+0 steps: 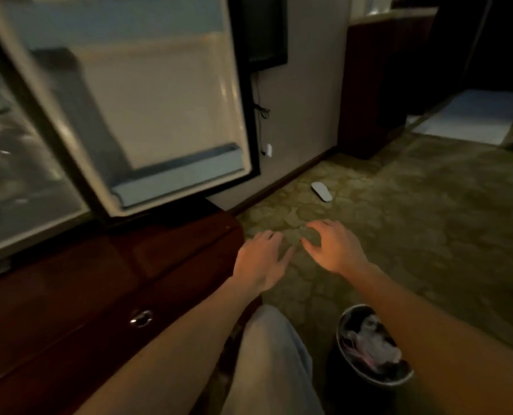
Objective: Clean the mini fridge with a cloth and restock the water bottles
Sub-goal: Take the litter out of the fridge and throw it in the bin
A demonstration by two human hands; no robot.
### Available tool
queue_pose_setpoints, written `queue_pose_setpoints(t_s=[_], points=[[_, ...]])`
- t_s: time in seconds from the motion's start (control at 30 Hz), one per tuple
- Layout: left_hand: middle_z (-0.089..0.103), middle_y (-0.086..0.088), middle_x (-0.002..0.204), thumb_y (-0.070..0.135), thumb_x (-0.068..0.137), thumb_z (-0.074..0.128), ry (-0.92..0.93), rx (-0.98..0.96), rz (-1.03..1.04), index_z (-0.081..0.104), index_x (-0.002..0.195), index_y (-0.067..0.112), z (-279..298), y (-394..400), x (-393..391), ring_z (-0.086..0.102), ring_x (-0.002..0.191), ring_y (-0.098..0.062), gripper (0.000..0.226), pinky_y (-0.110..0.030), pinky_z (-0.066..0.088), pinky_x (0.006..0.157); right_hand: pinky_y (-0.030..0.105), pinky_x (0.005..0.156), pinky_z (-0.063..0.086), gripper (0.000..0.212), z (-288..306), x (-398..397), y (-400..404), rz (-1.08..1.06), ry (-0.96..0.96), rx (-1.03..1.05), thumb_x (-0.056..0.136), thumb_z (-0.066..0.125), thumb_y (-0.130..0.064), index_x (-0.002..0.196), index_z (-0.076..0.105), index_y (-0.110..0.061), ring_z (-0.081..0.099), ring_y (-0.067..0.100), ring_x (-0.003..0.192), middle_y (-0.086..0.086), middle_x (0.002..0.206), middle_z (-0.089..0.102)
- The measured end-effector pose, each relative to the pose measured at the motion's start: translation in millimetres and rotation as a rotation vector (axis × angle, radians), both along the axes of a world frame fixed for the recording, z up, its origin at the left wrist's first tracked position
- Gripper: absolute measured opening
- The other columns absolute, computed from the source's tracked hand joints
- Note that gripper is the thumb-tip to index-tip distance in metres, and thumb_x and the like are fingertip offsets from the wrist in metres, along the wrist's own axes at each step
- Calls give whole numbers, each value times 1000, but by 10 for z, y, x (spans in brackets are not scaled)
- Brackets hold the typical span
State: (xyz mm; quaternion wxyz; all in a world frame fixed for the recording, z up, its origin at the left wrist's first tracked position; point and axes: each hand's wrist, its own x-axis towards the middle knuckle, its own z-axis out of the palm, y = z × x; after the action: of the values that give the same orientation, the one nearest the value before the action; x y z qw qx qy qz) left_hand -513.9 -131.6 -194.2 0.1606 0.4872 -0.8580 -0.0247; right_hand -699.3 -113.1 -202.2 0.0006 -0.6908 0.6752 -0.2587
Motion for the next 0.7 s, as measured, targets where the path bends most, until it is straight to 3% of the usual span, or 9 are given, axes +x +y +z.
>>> queue_pose_setpoints(t_s=[0.33, 0.57, 0.7], points=[[61, 4, 111, 44, 99, 45, 100, -216, 179, 57, 114, 20, 983, 77, 1257, 57, 106, -17, 31, -35, 50, 85, 28, 84, 49, 37, 1134, 1224, -376, 258, -20, -203, 94, 57, -42, 125, 59, -21, 58, 17, 109, -3, 117, 63], [62, 1, 111, 36, 99, 47, 109, -383, 262, 59, 116, 17, 1504, 58, 1832, 57, 104, -19, 27, -32, 44, 77, 35, 89, 48, 35, 1773, 1775, -686, 399, -45, -317, 93, 60, -35, 123, 61, -16, 58, 22, 108, 2, 114, 65], [63, -1, 107, 32, 96, 52, 146, -504, 255, 61, 115, 16, 1891, -36, 1969, 60, 99, -22, 27, -37, 51, 77, 39, 86, 51, 31, 2198, 1898, -813, 408, -68, -439, 91, 62, -30, 118, 64, -15, 59, 25, 107, 5, 112, 67]])
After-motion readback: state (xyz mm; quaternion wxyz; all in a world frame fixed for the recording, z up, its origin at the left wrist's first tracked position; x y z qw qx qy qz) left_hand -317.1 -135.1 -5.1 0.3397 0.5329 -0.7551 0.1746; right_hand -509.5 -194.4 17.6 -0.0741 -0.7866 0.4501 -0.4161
